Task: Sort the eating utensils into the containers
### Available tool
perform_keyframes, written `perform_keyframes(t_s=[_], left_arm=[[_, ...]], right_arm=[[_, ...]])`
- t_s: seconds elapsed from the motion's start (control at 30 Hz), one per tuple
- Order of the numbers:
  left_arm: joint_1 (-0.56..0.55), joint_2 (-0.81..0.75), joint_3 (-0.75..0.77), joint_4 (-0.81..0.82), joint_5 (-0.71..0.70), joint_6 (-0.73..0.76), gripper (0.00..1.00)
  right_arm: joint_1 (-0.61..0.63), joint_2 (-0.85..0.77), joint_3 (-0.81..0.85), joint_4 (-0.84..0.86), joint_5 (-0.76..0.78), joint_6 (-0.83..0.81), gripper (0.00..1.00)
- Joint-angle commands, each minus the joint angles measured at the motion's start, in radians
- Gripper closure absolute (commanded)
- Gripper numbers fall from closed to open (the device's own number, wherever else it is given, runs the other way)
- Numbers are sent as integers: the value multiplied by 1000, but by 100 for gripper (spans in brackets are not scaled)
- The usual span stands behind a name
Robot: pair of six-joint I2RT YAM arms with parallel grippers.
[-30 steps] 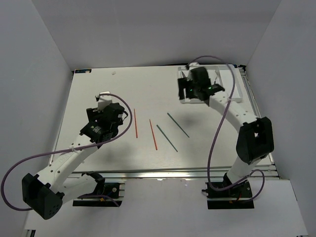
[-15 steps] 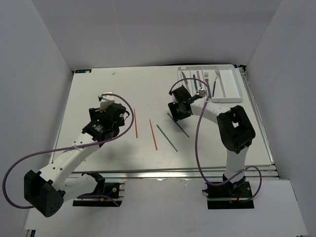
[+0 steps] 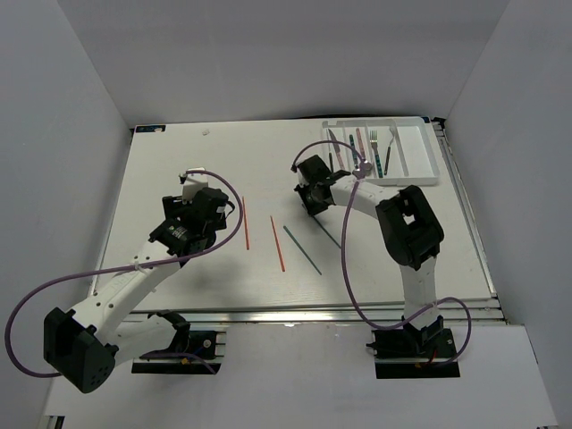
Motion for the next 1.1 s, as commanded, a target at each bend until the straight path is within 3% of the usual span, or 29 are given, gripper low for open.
perform_keyframes(t_s=[0.0,0.03,0.07,0.27,0.4,0.47,0.5,0.6,0.73,0.83,1.07], left_arm=[[-2,-13,-5,6,15,9,2],[-2,-14,-6,6,15,10,2],[-2,-16,-6,6,18,10,2],[-2,-32,-5,9,34,12,2],[-2,-43,-6,9,57,12,2],[-2,-54,-8,9,66,12,2],[-2,-57,-11,12,73,12,2],[-2,-69,-17,20,101,13,2],[-2,-72,-25,31,142,18,2],[-2,-66,-29,32,161,18,2],[-3,-69,-32,34,162,16,2]], right_arm=[[-1,82,17,-54,28,-32,88],[-1,85,23,-60,30,-35,98],[-1,85,33,-63,28,-39,100],[-43,18,144,-63,-5,-93,100],[-136,105,414,-176,92,-166,100],[-196,160,626,-250,140,-213,100],[-227,202,714,-249,241,-282,100],[-273,237,694,-36,513,-488,100],[-316,323,711,249,732,-696,100],[-354,383,751,409,785,-816,100],[-431,412,737,438,688,-809,100]])
